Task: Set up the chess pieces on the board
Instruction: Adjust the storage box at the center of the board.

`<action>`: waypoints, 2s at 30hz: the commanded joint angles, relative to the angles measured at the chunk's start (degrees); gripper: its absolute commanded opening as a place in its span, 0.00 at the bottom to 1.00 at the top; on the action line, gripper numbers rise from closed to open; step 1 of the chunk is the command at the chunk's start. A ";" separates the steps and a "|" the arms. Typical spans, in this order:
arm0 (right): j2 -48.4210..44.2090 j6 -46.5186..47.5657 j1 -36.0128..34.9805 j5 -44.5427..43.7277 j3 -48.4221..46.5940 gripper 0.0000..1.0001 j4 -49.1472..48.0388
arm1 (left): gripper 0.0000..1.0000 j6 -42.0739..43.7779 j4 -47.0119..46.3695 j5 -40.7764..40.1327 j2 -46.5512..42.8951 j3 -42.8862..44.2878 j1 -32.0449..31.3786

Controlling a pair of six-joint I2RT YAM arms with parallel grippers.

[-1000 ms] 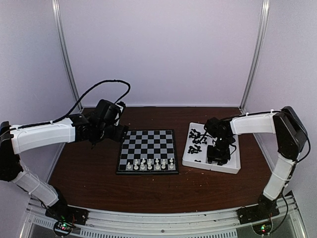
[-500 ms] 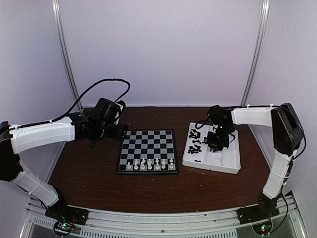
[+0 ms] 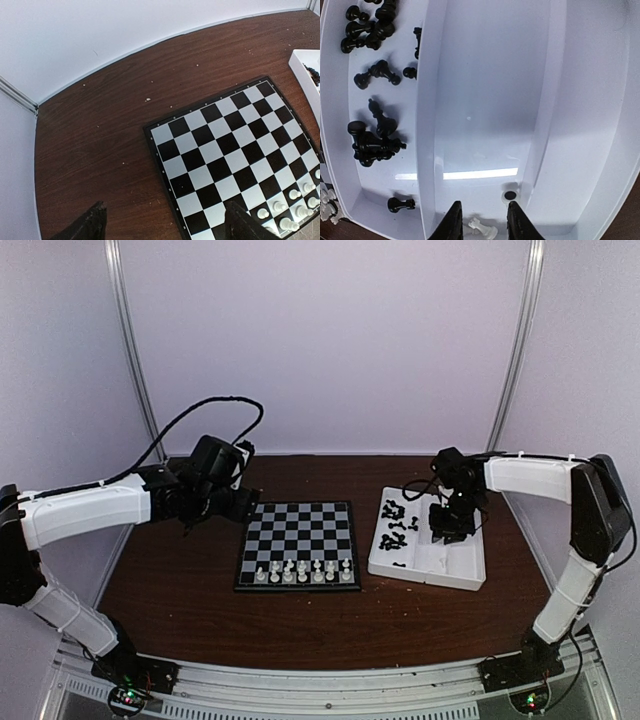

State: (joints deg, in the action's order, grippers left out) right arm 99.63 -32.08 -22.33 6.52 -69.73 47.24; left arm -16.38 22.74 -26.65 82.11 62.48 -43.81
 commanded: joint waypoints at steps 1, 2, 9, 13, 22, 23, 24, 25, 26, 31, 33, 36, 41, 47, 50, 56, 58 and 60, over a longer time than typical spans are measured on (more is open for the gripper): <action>-5.40 2.30 0.51 -5.97 2.51 0.32 2.89 | 0.81 -0.05 -0.46 2.05 1.08 2.63 0.48; -5.75 2.21 1.00 -6.22 2.96 0.32 2.67 | 0.81 -0.05 -0.55 2.23 1.16 2.71 0.48; -1.81 2.77 4.17 -6.26 2.21 0.33 -0.87 | 0.81 -0.66 -0.13 2.75 0.36 2.35 0.48; 2.17 2.83 4.70 -6.26 0.18 0.32 -2.00 | 0.81 -0.85 0.63 1.96 -1.01 1.44 0.48; 5.48 2.24 5.02 -4.24 0.38 0.10 -3.44 | 0.81 -0.90 1.17 1.01 -2.32 0.45 0.48; 5.05 2.20 5.02 -4.11 0.46 0.03 -2.80 | 0.81 -0.85 1.18 0.99 -2.30 0.45 0.48; 4.47 2.17 5.01 -4.11 0.62 0.00 -1.95 | 0.81 -0.85 1.17 0.92 -2.28 0.50 0.48; 3.79 2.24 5.01 -3.98 0.95 0.00 -1.23 | 0.81 -0.78 1.23 0.91 -2.21 0.53 0.48; 2.91 2.25 5.03 -3.57 1.45 0.00 -0.77 | 0.81 -0.77 1.25 0.94 -2.21 0.54 0.48; -2.02 2.08 5.02 -1.61 5.86 0.00 0.27 | 0.81 -0.84 1.78 0.76 -1.73 1.08 0.49; -3.96 1.93 5.01 -0.74 7.95 0.00 0.23 | 0.81 -0.84 2.10 0.65 -1.46 1.43 0.48; -5.56 2.25 5.08 -0.13 9.40 0.00 -0.04 | 0.81 -0.84 2.76 0.53 -0.59 2.33 0.48; 3.18 4.98 7.89 -0.51 -0.35 0.00 -0.62 | 0.81 -1.13 4.00 0.39 1.21 4.87 0.48; 17.22 7.74 10.66 0.42 -19.68 0.00 3.40 | 0.81 -1.60 4.62 0.37 0.76 5.31 0.53; 17.50 8.25 10.90 0.32 -20.76 0.00 4.27 | 0.81 -1.81 4.63 0.66 0.28 4.99 0.48; 8.04 7.96 10.90 1.13 -7.82 0.00 1.26 | 0.81 -2.29 3.43 1.73 0.35 3.83 0.48; 5.52 7.91 10.90 1.87 -4.94 0.00 1.02 | 0.81 -2.27 3.39 2.19 0.80 4.17 0.48; 3.85 7.91 10.90 1.68 -3.75 0.00 1.10 | 0.81 -1.98 3.37 2.30 1.15 4.52 0.53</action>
State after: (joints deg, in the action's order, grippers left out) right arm 109.10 -24.60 -11.31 6.70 -75.29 48.53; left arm -17.93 27.59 -25.30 83.07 66.28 -43.81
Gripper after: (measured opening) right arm 0.020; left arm 0.810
